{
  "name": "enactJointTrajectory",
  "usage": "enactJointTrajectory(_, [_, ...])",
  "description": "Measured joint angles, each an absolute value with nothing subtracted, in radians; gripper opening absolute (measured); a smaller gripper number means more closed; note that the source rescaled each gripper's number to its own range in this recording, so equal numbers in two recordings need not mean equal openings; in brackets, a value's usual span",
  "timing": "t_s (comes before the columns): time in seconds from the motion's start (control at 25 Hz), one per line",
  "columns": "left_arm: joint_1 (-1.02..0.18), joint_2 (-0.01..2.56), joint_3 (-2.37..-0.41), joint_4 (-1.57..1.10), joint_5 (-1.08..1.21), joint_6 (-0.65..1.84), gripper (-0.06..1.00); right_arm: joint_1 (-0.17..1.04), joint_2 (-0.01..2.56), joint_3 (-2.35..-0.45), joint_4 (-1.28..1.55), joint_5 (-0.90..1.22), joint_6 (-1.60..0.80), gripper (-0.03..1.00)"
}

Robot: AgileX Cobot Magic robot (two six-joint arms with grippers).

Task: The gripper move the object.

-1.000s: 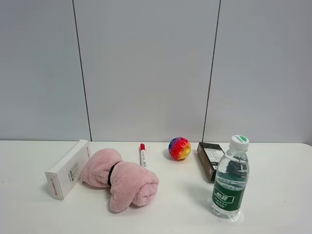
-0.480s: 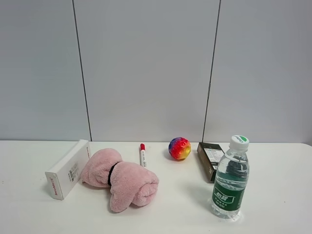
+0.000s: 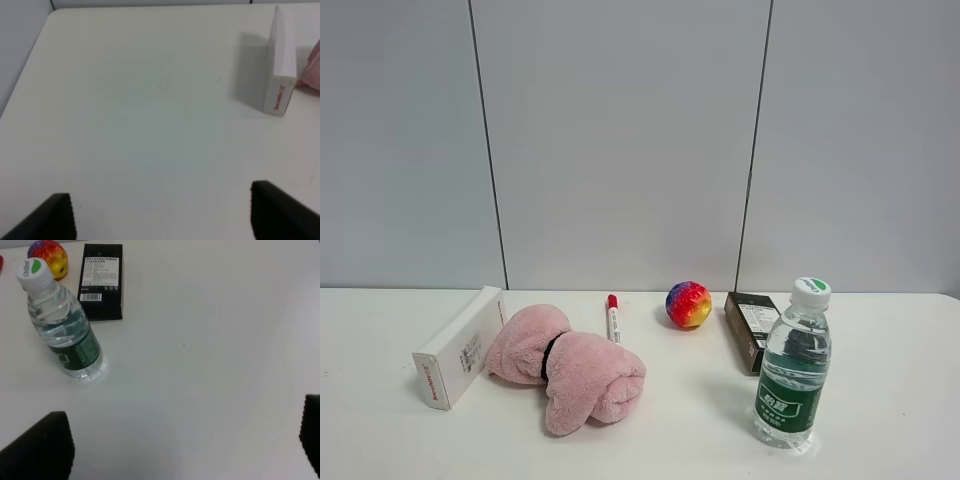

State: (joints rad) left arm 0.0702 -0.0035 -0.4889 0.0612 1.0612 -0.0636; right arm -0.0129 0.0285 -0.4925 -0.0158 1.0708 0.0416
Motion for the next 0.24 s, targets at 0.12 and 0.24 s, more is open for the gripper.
enactJointTrajectory(0.12, [0.070,-0.004,-0.489,0.061,1.061,-0.064,0.83,-0.013,0.028,-0.492,-0.016,1.071,0.042,1.00])
enactJointTrajectory(0.24, [0.070,-0.004,-0.489,0.061,1.061,-0.064,0.83,-0.013,0.028,-0.492,-0.016,1.071,0.042,1.00])
